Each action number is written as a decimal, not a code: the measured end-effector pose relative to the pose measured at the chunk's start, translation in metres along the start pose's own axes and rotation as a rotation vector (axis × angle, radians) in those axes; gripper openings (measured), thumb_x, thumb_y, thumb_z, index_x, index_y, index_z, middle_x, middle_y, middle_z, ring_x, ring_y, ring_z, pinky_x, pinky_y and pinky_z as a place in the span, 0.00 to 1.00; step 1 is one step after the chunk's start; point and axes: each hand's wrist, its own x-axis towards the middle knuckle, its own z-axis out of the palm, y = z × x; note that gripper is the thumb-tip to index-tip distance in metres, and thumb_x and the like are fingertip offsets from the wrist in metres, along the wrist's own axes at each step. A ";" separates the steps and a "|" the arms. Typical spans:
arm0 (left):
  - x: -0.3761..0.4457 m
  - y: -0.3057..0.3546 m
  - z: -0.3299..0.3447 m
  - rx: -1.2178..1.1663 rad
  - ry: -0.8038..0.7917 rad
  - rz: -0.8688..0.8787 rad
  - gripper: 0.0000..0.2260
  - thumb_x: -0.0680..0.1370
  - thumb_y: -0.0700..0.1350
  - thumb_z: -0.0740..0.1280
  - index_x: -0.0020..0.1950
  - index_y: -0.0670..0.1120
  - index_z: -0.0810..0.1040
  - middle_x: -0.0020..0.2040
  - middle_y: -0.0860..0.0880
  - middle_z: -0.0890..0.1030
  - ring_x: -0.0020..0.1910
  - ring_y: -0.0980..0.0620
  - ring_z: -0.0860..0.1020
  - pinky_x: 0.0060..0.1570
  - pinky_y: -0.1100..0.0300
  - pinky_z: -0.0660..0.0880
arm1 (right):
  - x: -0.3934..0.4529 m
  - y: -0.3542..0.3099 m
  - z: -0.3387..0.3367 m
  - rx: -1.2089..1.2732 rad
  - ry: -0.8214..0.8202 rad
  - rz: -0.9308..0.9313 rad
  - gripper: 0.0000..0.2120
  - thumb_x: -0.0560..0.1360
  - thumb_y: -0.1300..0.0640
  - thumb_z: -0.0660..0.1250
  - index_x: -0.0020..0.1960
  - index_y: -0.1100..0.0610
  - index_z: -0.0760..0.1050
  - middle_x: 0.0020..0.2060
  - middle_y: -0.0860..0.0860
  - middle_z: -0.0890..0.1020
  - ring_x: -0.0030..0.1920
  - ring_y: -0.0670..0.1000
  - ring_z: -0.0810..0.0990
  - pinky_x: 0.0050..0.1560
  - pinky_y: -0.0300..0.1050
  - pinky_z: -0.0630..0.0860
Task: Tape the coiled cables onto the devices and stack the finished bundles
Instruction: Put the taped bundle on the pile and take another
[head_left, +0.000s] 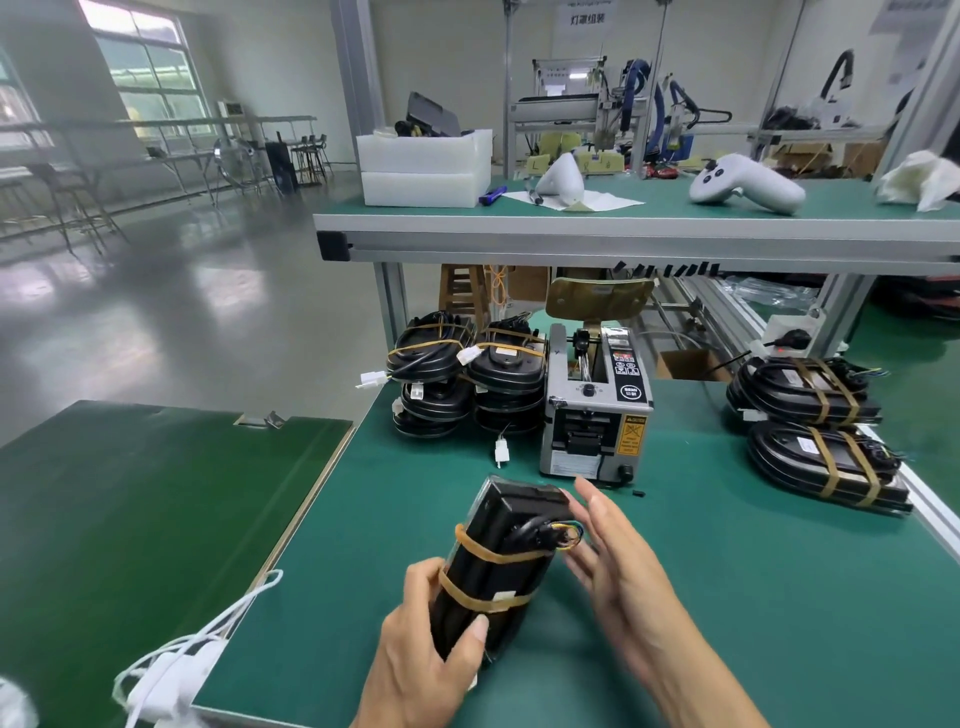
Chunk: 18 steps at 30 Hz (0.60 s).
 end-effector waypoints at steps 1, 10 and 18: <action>0.003 0.000 0.001 -0.002 0.037 -0.028 0.17 0.72 0.61 0.68 0.60 0.62 0.73 0.47 0.62 0.85 0.43 0.59 0.84 0.41 0.72 0.74 | 0.001 0.006 -0.004 0.052 -0.015 0.025 0.34 0.70 0.39 0.70 0.74 0.45 0.73 0.66 0.42 0.82 0.67 0.46 0.81 0.74 0.50 0.68; 0.044 -0.006 -0.004 0.008 0.019 -0.382 0.12 0.86 0.53 0.66 0.48 0.53 0.86 0.42 0.58 0.86 0.44 0.59 0.81 0.44 0.69 0.74 | 0.030 0.034 0.005 0.020 -0.039 0.079 0.28 0.72 0.42 0.70 0.71 0.46 0.74 0.70 0.42 0.79 0.71 0.43 0.76 0.78 0.53 0.65; 0.102 -0.006 0.001 0.141 -0.061 -0.522 0.21 0.85 0.57 0.63 0.36 0.46 0.70 0.26 0.52 0.74 0.24 0.56 0.74 0.34 0.57 0.68 | 0.068 0.022 0.024 -0.137 -0.028 0.054 0.33 0.71 0.36 0.72 0.72 0.48 0.75 0.64 0.40 0.82 0.65 0.39 0.79 0.70 0.43 0.71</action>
